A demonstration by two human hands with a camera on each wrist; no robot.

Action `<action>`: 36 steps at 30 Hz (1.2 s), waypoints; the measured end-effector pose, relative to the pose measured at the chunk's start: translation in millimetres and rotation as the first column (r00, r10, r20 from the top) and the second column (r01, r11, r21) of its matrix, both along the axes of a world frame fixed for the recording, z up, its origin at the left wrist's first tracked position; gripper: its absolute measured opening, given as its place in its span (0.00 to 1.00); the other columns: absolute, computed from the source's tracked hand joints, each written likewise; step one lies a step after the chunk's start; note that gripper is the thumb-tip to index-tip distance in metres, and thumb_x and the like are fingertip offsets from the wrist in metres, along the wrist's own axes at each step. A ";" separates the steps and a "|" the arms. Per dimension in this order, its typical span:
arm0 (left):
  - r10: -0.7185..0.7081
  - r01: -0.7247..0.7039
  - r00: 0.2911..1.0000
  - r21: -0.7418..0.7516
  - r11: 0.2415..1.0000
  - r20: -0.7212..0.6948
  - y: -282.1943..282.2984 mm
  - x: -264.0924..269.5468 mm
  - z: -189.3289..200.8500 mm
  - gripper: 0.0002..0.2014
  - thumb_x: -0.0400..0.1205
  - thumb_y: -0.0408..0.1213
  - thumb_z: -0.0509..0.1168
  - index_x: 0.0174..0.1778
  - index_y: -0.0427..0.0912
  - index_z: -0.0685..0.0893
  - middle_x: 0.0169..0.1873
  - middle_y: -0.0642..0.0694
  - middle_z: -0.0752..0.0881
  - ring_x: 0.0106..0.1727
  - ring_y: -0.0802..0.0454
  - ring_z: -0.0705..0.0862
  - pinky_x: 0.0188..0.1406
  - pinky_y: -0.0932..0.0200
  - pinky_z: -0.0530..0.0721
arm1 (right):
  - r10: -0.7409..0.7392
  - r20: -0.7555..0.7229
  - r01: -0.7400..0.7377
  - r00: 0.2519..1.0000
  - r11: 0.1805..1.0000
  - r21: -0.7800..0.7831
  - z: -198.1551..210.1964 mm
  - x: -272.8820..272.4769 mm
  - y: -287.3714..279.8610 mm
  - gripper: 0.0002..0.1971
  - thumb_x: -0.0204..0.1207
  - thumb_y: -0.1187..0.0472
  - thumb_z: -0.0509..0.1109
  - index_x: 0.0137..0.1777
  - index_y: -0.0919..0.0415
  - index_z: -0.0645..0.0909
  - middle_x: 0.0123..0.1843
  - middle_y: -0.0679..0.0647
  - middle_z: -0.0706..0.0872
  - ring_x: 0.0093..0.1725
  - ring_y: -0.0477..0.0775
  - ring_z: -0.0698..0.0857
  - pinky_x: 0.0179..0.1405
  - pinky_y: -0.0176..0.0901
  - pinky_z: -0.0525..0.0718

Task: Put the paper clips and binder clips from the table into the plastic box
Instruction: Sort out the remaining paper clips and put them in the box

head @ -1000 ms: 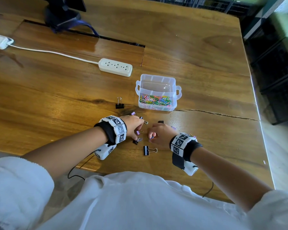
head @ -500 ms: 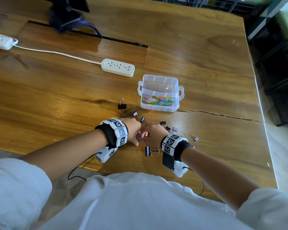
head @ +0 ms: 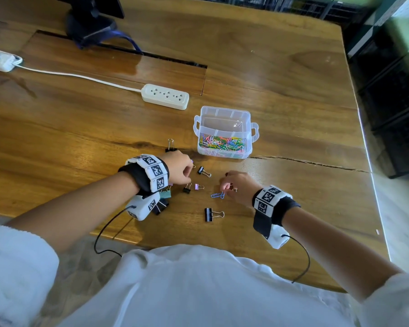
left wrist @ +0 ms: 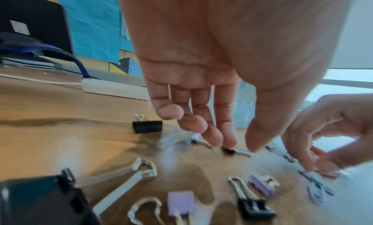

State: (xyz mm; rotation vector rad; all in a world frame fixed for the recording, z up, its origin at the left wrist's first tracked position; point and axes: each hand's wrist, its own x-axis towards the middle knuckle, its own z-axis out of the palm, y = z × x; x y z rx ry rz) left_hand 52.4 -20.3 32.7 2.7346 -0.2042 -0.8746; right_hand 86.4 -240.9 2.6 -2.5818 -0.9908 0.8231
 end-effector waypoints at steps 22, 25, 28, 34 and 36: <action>0.100 -0.100 0.995 -0.020 0.995 0.011 42.8 -27.3 -21.5 0.08 0.74 0.38 0.71 0.39 0.48 0.77 0.35 0.54 0.79 0.39 0.54 0.77 0.31 0.64 0.73 | 0.095 -0.062 -0.100 0.994 0.990 -0.097 -2.2 -5.2 18.3 0.06 0.74 0.58 0.70 0.49 0.56 0.85 0.47 0.47 0.80 0.45 0.45 0.76 0.35 0.31 0.70; 0.064 -0.062 0.997 -0.050 0.997 0.040 33.1 -23.5 -18.9 0.06 0.75 0.39 0.70 0.40 0.48 0.77 0.37 0.53 0.79 0.40 0.54 0.77 0.36 0.63 0.74 | 0.154 -0.035 -0.157 0.988 0.981 -0.115 -0.2 -8.8 17.8 0.08 0.77 0.58 0.67 0.52 0.58 0.83 0.55 0.51 0.80 0.51 0.49 0.79 0.44 0.37 0.73; 0.026 -0.023 0.998 -0.066 0.998 0.052 22.6 -19.3 -16.5 0.07 0.75 0.38 0.70 0.41 0.48 0.77 0.39 0.53 0.79 0.42 0.54 0.77 0.40 0.60 0.77 | 0.210 -0.002 -0.208 0.978 0.967 -0.147 1.4 -13.1 16.0 0.09 0.79 0.58 0.64 0.55 0.60 0.81 0.59 0.53 0.77 0.57 0.53 0.80 0.44 0.39 0.71; -0.002 0.009 0.994 -0.070 0.998 0.110 -7.2 -14.6 -15.3 0.13 0.76 0.41 0.69 0.53 0.44 0.77 0.49 0.48 0.77 0.49 0.48 0.80 0.43 0.56 0.77 | 0.213 -0.010 -0.211 0.977 0.957 -0.198 -1.5 -13.2 12.6 0.12 0.80 0.56 0.62 0.59 0.62 0.77 0.61 0.56 0.77 0.59 0.58 0.81 0.53 0.45 0.78; -0.022 0.031 0.992 -0.075 0.997 0.123 -17.0 -14.4 -17.6 0.16 0.76 0.41 0.70 0.57 0.44 0.75 0.54 0.46 0.76 0.50 0.48 0.80 0.44 0.54 0.78 | 0.107 -0.048 -0.114 0.993 0.979 -0.168 1.0 -5.0 12.7 0.12 0.80 0.54 0.61 0.58 0.61 0.77 0.60 0.56 0.81 0.58 0.57 0.82 0.58 0.50 0.82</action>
